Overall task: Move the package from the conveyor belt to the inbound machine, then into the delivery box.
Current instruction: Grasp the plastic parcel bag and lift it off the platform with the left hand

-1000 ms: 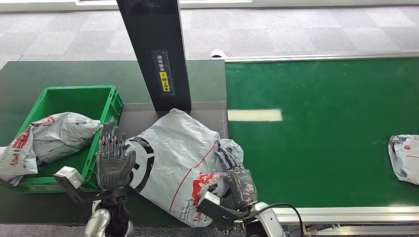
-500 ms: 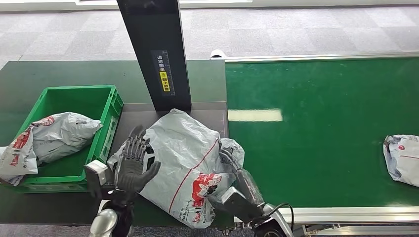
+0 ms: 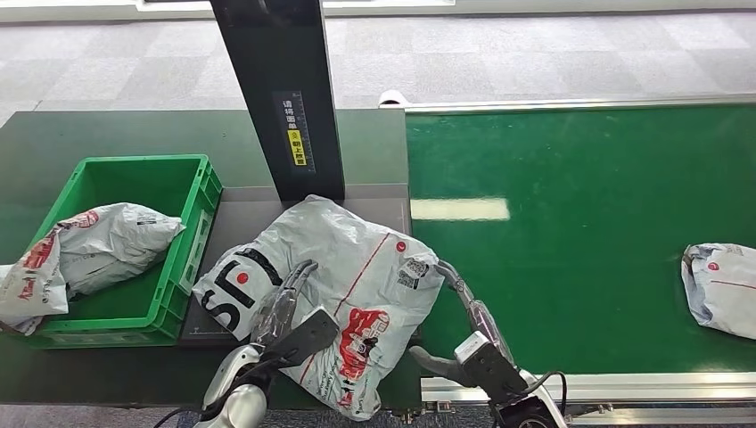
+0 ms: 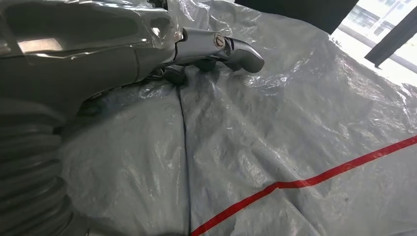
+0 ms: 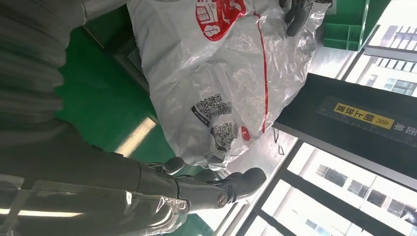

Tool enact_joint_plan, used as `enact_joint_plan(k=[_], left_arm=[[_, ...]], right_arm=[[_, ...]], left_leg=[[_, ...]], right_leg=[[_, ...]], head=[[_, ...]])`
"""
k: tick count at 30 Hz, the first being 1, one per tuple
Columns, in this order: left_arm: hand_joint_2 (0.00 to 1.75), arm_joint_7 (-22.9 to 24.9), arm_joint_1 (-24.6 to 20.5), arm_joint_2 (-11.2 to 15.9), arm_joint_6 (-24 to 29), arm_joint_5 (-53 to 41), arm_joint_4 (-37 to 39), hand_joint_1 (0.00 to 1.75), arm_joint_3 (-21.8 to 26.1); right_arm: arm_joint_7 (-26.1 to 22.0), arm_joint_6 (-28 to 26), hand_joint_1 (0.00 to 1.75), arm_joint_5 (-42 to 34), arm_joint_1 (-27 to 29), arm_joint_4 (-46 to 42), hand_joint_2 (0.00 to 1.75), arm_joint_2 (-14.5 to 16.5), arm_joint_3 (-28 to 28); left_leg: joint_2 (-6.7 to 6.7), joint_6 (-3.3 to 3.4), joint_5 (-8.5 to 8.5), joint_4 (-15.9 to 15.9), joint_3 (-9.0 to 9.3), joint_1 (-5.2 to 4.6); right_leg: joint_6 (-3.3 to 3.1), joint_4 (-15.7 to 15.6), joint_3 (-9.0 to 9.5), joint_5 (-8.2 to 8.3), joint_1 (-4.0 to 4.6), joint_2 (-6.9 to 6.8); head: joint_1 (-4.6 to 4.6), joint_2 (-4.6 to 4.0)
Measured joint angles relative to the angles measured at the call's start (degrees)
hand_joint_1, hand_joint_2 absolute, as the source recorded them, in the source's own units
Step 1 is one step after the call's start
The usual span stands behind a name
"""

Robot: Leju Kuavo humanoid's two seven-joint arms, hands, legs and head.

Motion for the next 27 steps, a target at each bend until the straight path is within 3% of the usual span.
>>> enact_joint_plan(k=[2, 3, 11, 18, 21, 24, 27], left_arm=[[1.75, -0.6, 0.0, -0.1, 0.5, 0.2, 0.4, 1.67, 0.1], [1.75, -1.4, 0.0, -0.1, 0.9, 0.7, 0.5, 1.73, 0.2], [1.75, -14.1, 2.4, -0.8, 2.9, 13.5, -2.2, 1.75, 3.3], [1.75, -16.2, 3.4, -1.0, 2.0, 16.5, -4.7, 1.75, 4.4], [1.75, -19.3, 3.8, -1.3, 1.0, 21.8, -5.5, 1.75, 4.9], [1.75, -24.4, 4.0, -1.7, 5.9, 25.3, -7.0, 1.75, 5.4], [1.75, -29.0, 4.1, -1.6, 18.2, 30.1, -9.5, 1.75, 4.5]], right_arm=[[0.0, 0.0, 0.00, 0.0, 0.0, 0.0, 1.75, 0.0, 0.0], [0.0, 0.0, 0.00, 0.0, 0.0, 0.0, 1.75, 0.1, 0.0], [0.6, -0.2, 0.00, 0.1, 0.0, 0.0, 1.75, 0.2, -0.2], [0.8, -0.4, 0.00, 0.1, -0.1, 0.0, 1.75, 0.2, -0.3], [0.9, -0.5, 0.00, 0.0, -0.2, 0.1, 1.75, 0.2, -0.3], [1.0, -0.6, 0.00, -0.2, -0.5, 0.4, 1.75, 0.2, -0.3], [1.0, -0.8, 0.00, -0.7, -0.9, 0.8, 1.75, 0.2, -0.3]], left_leg=[[0.00, 0.00, 0.00, 0.0, 0.04, 0.00], [0.00, 0.00, 0.00, 0.0, 0.05, 0.00], [-0.03, 0.00, 0.01, 0.0, 0.09, 0.00], [-0.03, 0.00, 0.00, 0.0, 0.00, 0.00], [-0.03, 0.00, 0.00, 0.0, -0.01, 0.00], [-0.03, 0.00, 0.01, 0.0, -0.01, 0.00], [-0.04, 0.00, 0.01, 0.0, -0.01, 0.00]], right_leg=[[0.00, 0.0, 0.06, 0.00, 0.00, 0.00], [0.00, 0.0, 0.09, 0.00, 0.00, 0.00], [0.00, 0.0, 0.07, 0.00, 0.00, 0.00], [0.00, 0.0, 0.00, 0.00, 0.00, 0.00], [0.00, 0.0, -0.01, 0.00, 0.00, 0.00], [0.00, 0.0, -0.02, 0.00, 0.00, 0.00], [0.00, 0.0, -0.02, 0.00, 0.00, -0.01]], head=[[-0.01, 0.00], [-0.01, 0.00], [-0.01, 0.00], [-0.01, 0.00], [-0.01, 0.00], [-0.01, 0.00], [-0.01, 0.00]])
